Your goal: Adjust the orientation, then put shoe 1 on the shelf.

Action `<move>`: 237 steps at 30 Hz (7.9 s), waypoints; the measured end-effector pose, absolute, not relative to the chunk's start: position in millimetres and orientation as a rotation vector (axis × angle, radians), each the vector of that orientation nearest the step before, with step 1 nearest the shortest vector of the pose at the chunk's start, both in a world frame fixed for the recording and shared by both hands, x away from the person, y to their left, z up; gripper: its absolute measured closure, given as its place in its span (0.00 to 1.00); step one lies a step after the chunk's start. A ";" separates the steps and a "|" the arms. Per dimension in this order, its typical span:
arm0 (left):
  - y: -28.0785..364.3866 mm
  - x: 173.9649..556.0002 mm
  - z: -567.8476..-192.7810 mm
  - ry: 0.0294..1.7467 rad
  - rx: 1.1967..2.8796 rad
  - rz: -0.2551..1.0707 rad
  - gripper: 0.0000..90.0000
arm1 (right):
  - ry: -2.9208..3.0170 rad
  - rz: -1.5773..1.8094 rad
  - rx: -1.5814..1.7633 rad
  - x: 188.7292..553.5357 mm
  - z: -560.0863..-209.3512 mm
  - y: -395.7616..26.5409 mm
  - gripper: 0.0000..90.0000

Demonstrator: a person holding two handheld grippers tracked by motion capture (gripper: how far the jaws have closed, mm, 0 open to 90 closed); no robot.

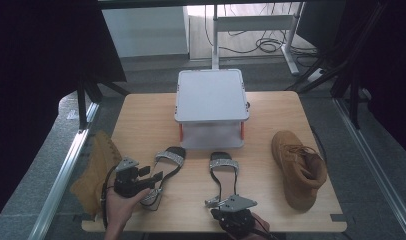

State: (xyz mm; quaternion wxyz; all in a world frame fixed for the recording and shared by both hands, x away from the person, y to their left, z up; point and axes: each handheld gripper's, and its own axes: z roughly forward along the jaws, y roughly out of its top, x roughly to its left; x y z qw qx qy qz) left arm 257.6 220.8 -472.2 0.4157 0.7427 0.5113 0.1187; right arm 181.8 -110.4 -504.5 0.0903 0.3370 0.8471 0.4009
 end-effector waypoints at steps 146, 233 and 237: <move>183.0 304.1 -499.4 1.564 2.231 0.180 0.47 | 2.683 0.647 1.375 303.8 -499.6 -157.7 0.46; 122.5 368.2 -482.2 1.594 1.972 0.106 0.47 | 2.193 0.995 1.897 364.2 -478.7 -167.2 0.47; 119.1 372.6 -483.0 1.603 1.964 0.094 0.47 | 2.184 0.998 1.913 367.5 -480.1 -164.9 0.47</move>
